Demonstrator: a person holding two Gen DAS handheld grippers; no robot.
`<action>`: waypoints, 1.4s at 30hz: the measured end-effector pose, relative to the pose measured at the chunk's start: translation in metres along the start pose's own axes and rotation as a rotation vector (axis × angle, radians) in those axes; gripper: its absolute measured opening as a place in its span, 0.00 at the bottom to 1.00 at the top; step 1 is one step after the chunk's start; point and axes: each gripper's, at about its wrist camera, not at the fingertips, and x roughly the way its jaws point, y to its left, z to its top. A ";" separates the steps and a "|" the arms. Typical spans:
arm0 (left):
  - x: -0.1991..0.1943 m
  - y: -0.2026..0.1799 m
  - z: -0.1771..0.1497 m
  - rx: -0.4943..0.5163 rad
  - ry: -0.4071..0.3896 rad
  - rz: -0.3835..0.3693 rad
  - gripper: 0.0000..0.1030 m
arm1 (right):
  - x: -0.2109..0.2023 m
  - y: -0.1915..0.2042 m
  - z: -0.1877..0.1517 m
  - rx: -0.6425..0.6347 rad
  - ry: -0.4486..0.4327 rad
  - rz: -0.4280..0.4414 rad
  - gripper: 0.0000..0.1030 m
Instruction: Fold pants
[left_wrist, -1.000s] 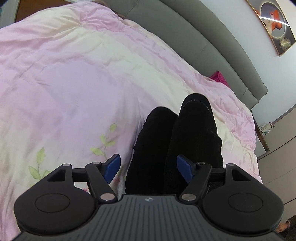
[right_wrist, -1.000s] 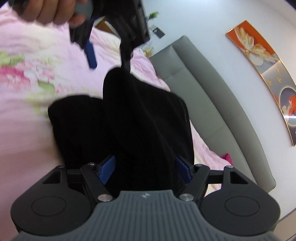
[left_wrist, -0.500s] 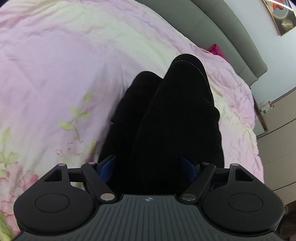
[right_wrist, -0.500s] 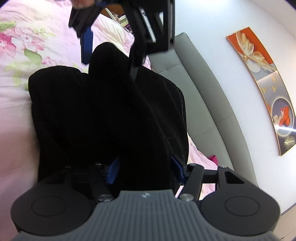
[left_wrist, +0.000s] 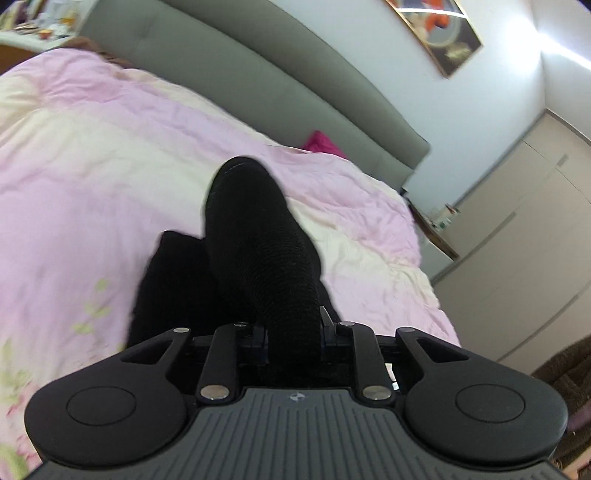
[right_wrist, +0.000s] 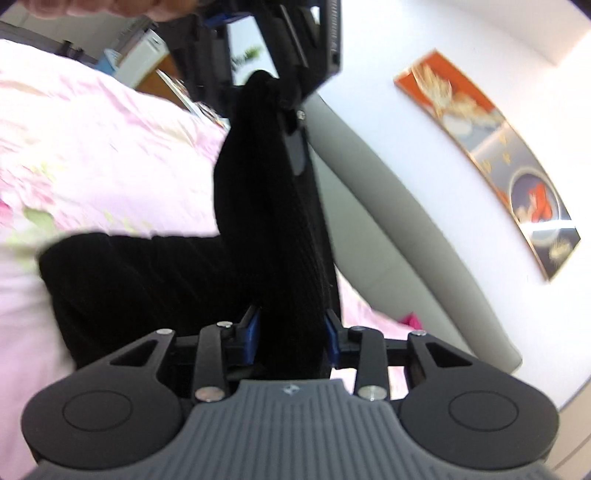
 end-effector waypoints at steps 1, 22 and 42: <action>0.001 0.014 -0.007 -0.034 0.014 0.032 0.23 | -0.002 0.006 0.005 -0.026 -0.008 0.011 0.30; 0.059 0.109 -0.049 -0.312 0.161 0.060 0.37 | 0.082 -0.104 0.033 0.568 0.260 0.241 0.54; 0.064 0.121 -0.049 -0.300 0.183 0.024 0.40 | 0.312 -0.071 -0.009 0.895 0.708 0.457 0.42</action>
